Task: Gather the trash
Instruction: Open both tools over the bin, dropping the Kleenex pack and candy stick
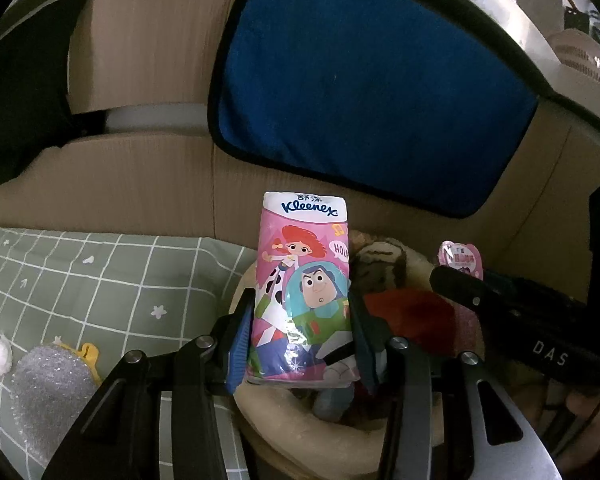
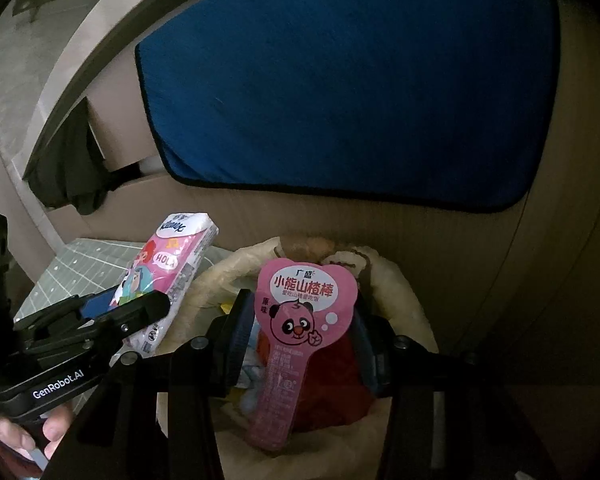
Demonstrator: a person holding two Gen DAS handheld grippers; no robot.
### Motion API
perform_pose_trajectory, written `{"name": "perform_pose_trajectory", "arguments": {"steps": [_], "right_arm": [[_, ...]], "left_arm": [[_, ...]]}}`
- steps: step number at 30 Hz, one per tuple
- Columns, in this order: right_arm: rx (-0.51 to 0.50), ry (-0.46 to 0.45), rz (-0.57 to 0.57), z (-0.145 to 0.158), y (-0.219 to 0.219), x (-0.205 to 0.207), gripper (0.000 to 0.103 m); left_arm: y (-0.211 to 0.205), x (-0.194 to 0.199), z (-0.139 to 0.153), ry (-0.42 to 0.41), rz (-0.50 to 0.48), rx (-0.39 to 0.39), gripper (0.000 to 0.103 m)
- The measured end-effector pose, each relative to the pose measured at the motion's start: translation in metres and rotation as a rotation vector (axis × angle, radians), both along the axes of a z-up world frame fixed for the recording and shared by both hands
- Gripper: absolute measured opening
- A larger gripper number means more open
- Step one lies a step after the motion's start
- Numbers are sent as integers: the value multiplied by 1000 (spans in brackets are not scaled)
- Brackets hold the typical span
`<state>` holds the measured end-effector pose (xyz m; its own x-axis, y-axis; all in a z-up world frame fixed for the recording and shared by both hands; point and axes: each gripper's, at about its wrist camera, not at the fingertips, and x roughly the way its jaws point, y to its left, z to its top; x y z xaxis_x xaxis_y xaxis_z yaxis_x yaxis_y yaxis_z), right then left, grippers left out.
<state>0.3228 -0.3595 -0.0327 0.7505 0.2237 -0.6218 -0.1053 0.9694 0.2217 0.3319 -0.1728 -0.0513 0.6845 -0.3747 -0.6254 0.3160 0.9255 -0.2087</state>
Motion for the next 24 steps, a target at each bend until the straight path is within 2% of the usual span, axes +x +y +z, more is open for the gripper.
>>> {"name": "perform_pose_trajectory", "arguments": {"steps": [16, 17, 19, 20, 21, 24], "right_arm": [[6, 0, -4, 1, -3, -1, 45], [15, -7, -2, 1, -3, -1, 45], [31, -21, -9, 1, -6, -3, 53], [35, -25, -20, 1, -7, -4, 64], [43, -30, -29, 2, -8, -4, 71], [87, -29, -37, 3, -13, -6, 71]], "left_arm": [[2, 10, -6, 35, -34, -34, 46], [3, 14, -8, 40, -41, -40, 49], [3, 18, -9, 58, -72, -56, 53], [3, 18, -8, 63, -83, -59, 54], [3, 17, -7, 63, -94, -62, 55], [7, 12, -1, 28, -81, -40, 58]]}}
